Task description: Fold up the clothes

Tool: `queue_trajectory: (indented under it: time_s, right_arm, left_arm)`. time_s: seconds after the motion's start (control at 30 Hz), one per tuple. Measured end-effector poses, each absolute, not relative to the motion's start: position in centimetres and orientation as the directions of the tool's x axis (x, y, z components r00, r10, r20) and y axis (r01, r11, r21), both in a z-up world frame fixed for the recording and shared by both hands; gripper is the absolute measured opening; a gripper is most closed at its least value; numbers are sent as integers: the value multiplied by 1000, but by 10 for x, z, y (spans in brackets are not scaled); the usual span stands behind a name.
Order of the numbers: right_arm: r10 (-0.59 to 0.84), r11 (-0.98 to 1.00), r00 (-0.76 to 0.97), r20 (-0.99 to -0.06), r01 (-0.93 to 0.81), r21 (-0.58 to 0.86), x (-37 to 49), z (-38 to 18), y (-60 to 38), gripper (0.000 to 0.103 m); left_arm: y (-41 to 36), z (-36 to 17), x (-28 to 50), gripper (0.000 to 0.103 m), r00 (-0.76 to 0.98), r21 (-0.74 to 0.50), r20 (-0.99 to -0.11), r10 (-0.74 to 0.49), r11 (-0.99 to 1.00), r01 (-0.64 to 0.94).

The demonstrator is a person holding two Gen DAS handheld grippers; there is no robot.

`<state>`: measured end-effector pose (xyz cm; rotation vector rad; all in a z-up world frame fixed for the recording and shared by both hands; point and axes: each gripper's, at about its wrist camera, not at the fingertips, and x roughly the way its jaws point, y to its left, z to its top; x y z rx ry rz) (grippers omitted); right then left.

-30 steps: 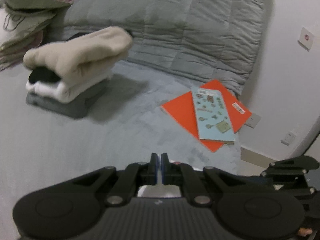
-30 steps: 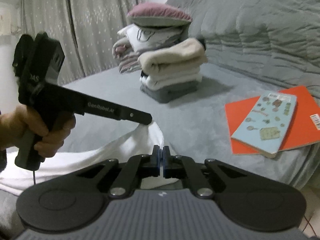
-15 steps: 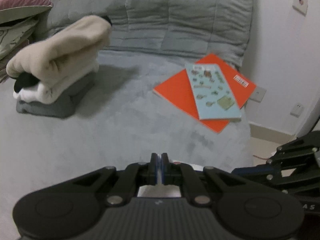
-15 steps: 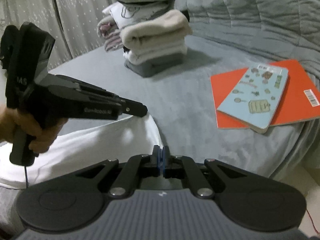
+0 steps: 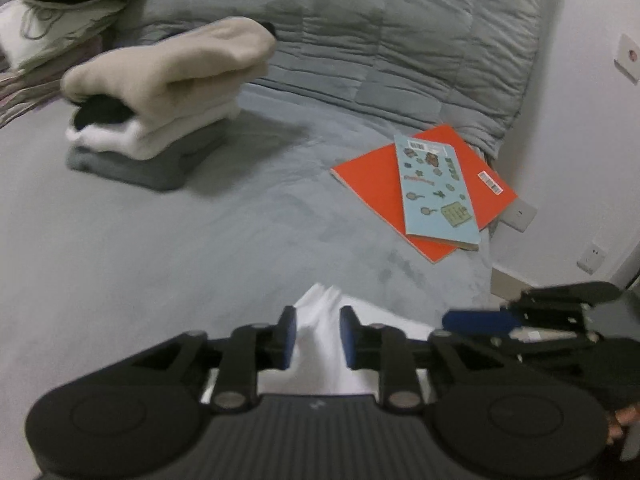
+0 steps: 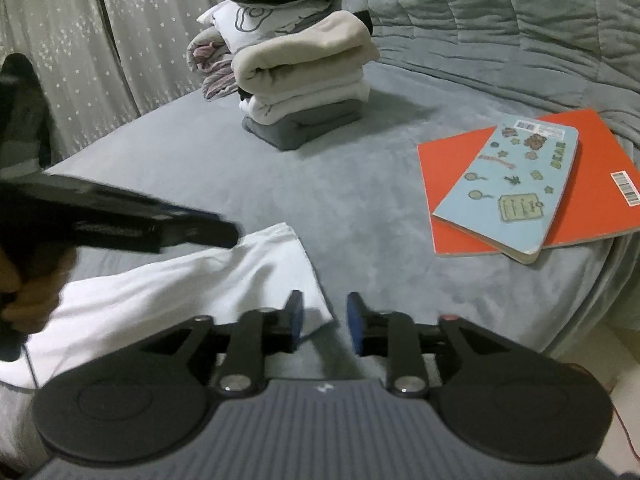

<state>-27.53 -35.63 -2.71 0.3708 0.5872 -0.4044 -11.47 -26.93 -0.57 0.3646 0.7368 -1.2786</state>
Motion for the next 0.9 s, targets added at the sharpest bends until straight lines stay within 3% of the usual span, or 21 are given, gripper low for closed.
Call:
queue_trajectory:
  time_s: [0.63, 0.9]
  right_arm:
    - [-228, 889, 749, -622, 421, 181, -237, -10, -332, 35]
    - [-209, 915, 729, -652, 380, 132, -205, -8, -329, 37]
  left_arm:
    - [-87, -2, -61, 40, 408, -60, -675, -615, 597, 800]
    - [-29, -11, -34, 57, 551, 37, -667, -501, 716, 697]
